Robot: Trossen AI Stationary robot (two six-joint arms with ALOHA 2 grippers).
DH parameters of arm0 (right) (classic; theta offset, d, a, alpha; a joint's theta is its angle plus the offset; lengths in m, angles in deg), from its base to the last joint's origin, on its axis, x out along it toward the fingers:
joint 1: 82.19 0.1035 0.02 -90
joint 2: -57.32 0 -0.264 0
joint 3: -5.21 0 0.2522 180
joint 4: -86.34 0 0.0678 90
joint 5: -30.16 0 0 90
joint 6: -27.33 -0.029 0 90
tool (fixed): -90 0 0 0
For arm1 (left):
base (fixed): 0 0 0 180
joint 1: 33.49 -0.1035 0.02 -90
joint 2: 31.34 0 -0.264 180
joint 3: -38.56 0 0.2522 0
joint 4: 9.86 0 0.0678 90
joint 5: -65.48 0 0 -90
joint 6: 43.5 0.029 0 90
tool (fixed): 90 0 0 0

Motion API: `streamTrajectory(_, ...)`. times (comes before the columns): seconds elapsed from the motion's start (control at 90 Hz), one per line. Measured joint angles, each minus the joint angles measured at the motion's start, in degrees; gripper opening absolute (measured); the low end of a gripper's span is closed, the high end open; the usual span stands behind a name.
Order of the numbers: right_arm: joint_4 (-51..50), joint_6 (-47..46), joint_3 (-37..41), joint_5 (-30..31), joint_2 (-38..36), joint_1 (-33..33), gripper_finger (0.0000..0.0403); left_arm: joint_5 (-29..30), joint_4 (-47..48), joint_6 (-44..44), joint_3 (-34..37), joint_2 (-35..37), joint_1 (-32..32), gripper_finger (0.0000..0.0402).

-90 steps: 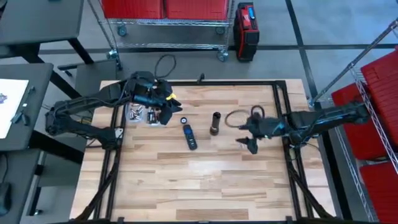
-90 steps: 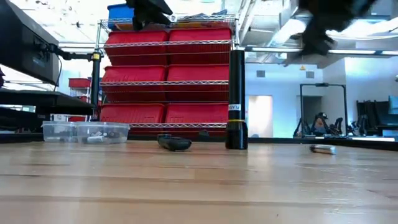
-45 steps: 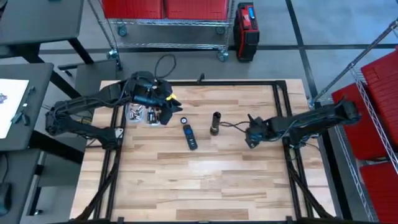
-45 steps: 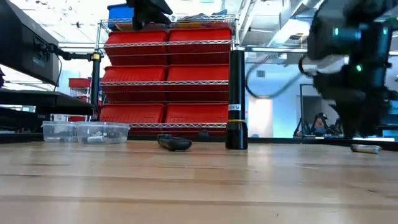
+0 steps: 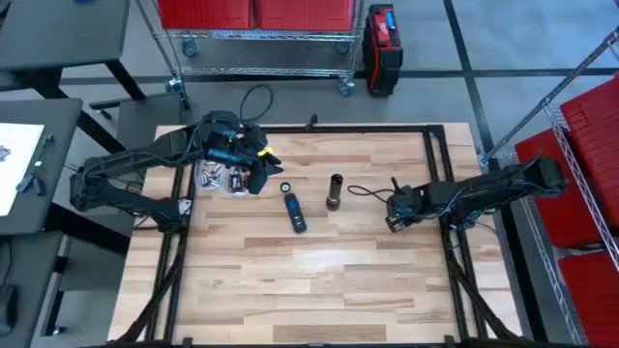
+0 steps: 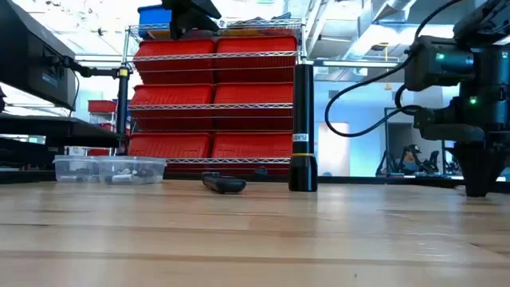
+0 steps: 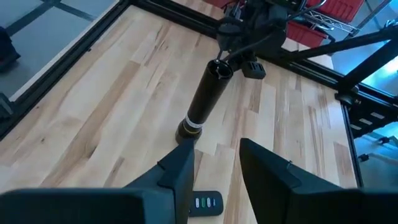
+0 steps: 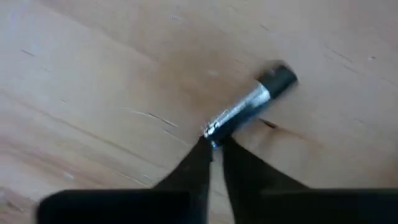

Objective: Insert battery
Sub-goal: Insert the silver battery into the flashlight's battery compartment

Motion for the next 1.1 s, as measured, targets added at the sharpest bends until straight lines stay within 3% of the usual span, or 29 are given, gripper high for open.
streamTrajectory(0.133, -4.0, -2.5, -2.2, 0.0, -0.8, -0.2, 0.0030, 0.0, 0.0, -0.1, 0.0, 0.0, 0.0, 0.0109)
streamTrajectory(0.4, -10.7, -13.4, -4.6, 0.2, -6.6, -0.2, 0.0138, 0.0, 0.0, 0.0, 0.0, 0.0, 0.0, 0.0109)
streamTrajectory(0.633, -8.1, -20.0, -3.9, 8.4, -7.2, -0.9, 0.0211, -0.1, 0.1, 0.0, 0.0, 0.0, -0.3, 0.0109)
streamTrajectory(0.856, -0.4, -21.6, 0.2, 9.0, -2.5, -3.6, 0.0204, -0.1, 0.1, 1.6, 0.0, 0.0, -0.3, 0.0109)
streamTrajectory(1.1, -0.1, -21.0, 0.6, 9.9, -0.3, -4.5, 0.0141, -0.1, 0.0, 1.5, 0.0, 0.0, -0.3, 0.0109)
